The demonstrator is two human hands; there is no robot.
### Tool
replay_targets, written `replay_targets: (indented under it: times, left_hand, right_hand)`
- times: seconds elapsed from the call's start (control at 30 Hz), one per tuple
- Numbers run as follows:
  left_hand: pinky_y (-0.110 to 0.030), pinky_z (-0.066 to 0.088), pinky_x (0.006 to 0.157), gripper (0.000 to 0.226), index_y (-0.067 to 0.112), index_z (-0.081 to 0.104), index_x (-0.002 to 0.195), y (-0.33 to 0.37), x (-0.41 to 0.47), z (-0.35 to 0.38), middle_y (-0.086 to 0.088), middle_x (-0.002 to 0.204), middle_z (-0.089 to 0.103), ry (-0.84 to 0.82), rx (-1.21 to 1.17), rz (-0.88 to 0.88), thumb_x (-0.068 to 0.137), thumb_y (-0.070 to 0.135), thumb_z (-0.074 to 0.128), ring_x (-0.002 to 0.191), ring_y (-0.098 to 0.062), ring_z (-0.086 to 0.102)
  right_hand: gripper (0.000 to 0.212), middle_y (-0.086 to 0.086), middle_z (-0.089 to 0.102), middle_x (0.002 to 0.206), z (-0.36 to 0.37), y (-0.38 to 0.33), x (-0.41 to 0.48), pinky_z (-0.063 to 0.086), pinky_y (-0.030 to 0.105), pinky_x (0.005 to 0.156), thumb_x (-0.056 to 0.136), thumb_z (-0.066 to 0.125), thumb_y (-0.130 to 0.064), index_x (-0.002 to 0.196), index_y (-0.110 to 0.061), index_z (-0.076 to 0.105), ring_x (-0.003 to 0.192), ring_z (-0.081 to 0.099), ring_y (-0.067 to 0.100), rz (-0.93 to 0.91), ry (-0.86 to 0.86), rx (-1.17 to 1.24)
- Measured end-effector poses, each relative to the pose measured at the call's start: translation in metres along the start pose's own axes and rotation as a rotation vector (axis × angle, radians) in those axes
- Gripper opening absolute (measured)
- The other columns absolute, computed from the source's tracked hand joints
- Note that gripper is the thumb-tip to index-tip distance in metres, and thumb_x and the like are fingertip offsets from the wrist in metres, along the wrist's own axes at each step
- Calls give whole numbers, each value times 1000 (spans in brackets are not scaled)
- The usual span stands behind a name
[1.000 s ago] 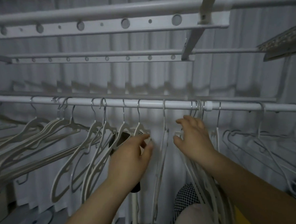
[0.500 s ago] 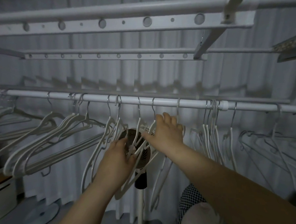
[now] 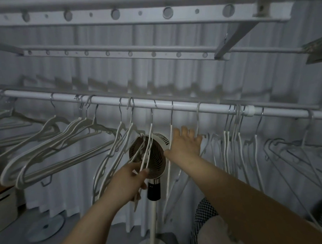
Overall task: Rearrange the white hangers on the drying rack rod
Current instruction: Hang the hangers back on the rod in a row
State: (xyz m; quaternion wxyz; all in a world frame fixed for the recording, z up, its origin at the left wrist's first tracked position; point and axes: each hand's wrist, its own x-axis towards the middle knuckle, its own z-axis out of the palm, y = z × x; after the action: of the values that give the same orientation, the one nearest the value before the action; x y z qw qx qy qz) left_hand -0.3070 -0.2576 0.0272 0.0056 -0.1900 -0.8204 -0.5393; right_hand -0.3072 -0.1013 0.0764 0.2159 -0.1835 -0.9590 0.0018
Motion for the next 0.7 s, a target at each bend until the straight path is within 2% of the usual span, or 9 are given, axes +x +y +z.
replay_targets:
  times: [0.17,0.23,0.3,0.37,0.47,0.6,0.7]
  left_hand:
    - [-29,46,59,10,25,49,93,-3,2,-2,2,63,55,71,173,88,92,18,41,53,-12,50]
    - [-27,43,58,17,21,54,101,-4,3,1,5,64,52,116,226,125,93,19,40,57,-11,49]
    - [-22,33,52,22,17,56,107,-2,5,6,6,68,49,162,278,162,93,19,39,60,-9,45]
    - [-24,32,54,17,18,55,92,0,5,10,4,66,50,183,304,180,93,18,38,64,-14,48]
    - [-29,37,58,30,20,41,63,3,8,13,-2,62,53,185,297,188,92,15,38,63,-22,52]
    - [-29,36,59,33,20,36,59,10,12,17,-11,70,60,203,312,208,91,12,38,70,-29,56]
    - [-32,40,64,25,9,46,66,18,21,24,-18,82,66,202,317,211,89,9,39,78,-32,60]
  right_hand:
    - [68,9,16,149,2,16,-5,0,51,113,82,56,-37,137,-15,24,139,8,31,-16,36,-47]
    - [63,8,17,148,1,24,-8,0,50,113,83,55,-34,136,-15,27,138,8,29,-16,59,-31]
    - [63,7,15,149,0,33,-10,-1,49,113,83,55,-29,137,-16,26,139,7,28,-28,71,-16]
    - [68,8,12,151,-2,41,-13,-1,47,114,80,58,-24,138,-15,25,140,4,28,-42,79,2]
    - [68,9,3,153,-4,53,-18,-1,47,114,82,54,-13,141,-15,20,141,-2,30,-35,105,54]
    - [64,11,-8,154,-4,70,-26,12,46,113,85,42,1,142,-17,18,141,1,32,-22,84,141]
    - [67,13,-7,154,-5,81,-33,30,39,105,81,39,9,141,-17,21,137,15,33,-22,86,170]
